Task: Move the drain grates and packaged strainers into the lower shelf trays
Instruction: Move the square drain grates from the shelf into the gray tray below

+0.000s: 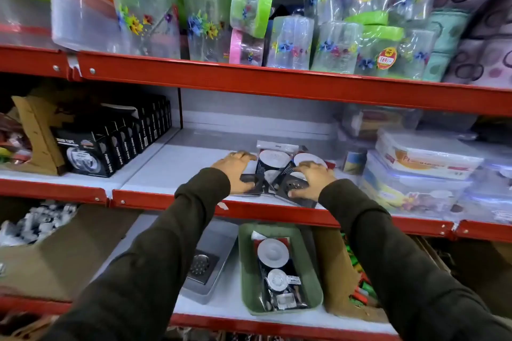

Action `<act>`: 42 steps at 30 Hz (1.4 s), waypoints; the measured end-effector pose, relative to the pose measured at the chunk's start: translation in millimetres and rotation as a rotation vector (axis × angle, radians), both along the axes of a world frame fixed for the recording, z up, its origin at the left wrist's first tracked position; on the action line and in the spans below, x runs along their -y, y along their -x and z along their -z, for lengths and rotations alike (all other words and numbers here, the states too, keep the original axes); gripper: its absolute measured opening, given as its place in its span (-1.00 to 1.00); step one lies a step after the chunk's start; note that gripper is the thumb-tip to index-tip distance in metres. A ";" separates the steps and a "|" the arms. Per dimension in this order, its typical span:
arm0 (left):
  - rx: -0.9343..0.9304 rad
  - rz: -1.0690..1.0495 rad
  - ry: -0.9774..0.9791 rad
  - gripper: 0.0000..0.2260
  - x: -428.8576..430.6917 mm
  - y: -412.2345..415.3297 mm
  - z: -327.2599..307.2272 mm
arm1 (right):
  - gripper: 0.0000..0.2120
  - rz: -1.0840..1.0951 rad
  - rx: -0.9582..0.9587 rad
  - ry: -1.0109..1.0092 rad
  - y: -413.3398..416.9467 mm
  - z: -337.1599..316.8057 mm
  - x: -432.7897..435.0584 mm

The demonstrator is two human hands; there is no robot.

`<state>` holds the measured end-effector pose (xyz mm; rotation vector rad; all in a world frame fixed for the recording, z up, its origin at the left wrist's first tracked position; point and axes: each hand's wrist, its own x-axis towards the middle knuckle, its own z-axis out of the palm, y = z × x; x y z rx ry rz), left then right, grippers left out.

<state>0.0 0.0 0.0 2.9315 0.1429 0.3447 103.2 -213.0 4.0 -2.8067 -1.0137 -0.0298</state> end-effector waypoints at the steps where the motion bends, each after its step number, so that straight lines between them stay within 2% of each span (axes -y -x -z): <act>1: -0.107 -0.017 0.030 -0.32 -3.7 -7.8 2.6 | -0.21 0.018 -0.090 0.022 -7.7 3.9 -1.7; 5: -0.411 -0.042 0.061 -0.26 -19.4 -31.9 9.7 | -0.20 0.074 -0.386 0.054 -23.0 12.3 -4.3; 10: -0.567 -0.030 0.050 -0.06 -40.7 -49.2 11.3 | -0.12 0.091 -0.415 0.035 -39.2 11.3 -8.3; 12: -0.580 -0.014 0.054 -0.05 -46.6 -54.5 14.7 | -0.05 0.086 -0.380 0.061 -44.3 13.3 -12.9; 20: -0.522 0.051 0.092 -0.07 -71.6 -61.4 17.0 | -0.07 0.118 -0.265 0.098 -49.0 12.9 -27.0; 25: -0.537 -0.001 0.036 -0.22 -138.1 -48.7 5.2 | -0.17 0.067 -0.238 -0.005 -48.3 -1.1 -42.7; 29: -0.595 -0.012 -0.030 -0.28 -175.4 -30.8 12.0 | -0.11 -0.008 -0.251 -0.044 -39.8 -3.7 -81.9; 32: -0.565 0.003 0.008 -0.23 -181.6 -23.5 21.5 | -0.16 -0.076 -0.237 -0.044 -28.5 -2.9 -112.1; 35: -0.537 0.017 0.053 -0.06 -190.5 -18.1 28.2 | -0.09 -0.102 -0.248 -0.063 -18.8 -3.8 -137.7; 38: -0.441 -0.037 0.234 0.10 -208.7 -3.6 31.1 | -0.10 -0.126 -0.279 -0.079 -10.3 -3.9 -161.9; 40: -0.257 -0.079 0.418 0.03 -219.9 9.3 28.5 | -0.11 -0.137 -0.305 -0.091 -5.8 -5.3 -176.8; 42: -0.054 -0.117 0.509 -0.22 -229.2 20.2 26.8 | -0.12 -0.154 -0.338 -0.084 -0.7 -3.5 -195.6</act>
